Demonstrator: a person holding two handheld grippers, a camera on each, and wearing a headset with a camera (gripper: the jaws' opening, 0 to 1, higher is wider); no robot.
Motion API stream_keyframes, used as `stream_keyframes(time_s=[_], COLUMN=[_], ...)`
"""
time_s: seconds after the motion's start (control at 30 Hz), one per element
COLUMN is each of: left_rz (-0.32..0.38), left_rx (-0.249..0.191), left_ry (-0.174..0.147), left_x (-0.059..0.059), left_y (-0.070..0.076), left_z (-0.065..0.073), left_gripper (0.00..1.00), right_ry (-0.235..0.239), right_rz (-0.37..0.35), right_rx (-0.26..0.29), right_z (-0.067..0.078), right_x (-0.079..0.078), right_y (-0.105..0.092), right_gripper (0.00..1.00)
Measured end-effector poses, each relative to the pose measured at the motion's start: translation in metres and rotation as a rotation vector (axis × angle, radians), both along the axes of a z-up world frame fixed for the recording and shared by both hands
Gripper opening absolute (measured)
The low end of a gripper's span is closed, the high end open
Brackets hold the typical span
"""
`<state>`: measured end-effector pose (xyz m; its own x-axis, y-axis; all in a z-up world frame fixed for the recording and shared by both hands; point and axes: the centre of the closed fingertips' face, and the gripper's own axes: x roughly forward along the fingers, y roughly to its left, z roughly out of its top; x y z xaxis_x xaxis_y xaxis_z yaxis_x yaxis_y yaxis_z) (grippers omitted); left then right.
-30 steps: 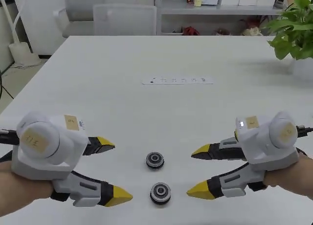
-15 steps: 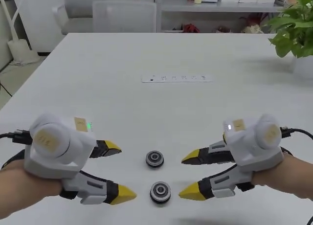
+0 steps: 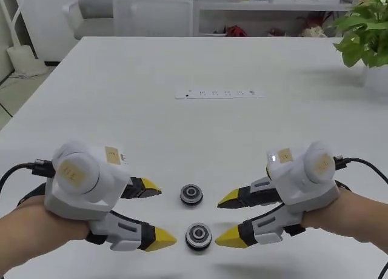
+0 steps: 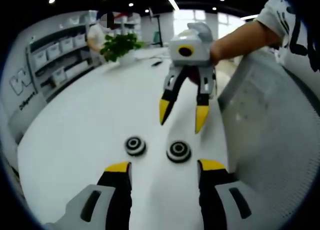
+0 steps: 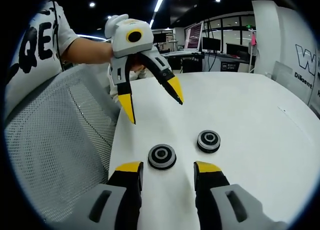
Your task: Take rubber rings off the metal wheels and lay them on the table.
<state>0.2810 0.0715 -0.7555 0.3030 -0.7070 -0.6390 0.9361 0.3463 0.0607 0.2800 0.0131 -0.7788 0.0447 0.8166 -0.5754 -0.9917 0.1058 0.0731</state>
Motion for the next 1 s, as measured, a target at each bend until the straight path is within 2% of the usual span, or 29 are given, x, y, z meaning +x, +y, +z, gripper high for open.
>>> stream_keyframes(time_s=[0.57,1.0], left_rz=[-0.056,-0.094], left_rx=[-0.002,-0.009], left_ry=[0.040,0.072], left_x=[-0.006,-0.011], left_y=[-0.019,-0.033], left_z=[-0.016,-0.023], left_gripper=[0.46,0.35], right_ry=[0.031,0.044], right_rz=[0.037,0.043], right_rx=[-0.017,-0.020], right_z=[-0.013,-0.017], right_x=[-0.009,-0.012], right_y=[0.006,0.008], right_gripper=[0.32,0.31])
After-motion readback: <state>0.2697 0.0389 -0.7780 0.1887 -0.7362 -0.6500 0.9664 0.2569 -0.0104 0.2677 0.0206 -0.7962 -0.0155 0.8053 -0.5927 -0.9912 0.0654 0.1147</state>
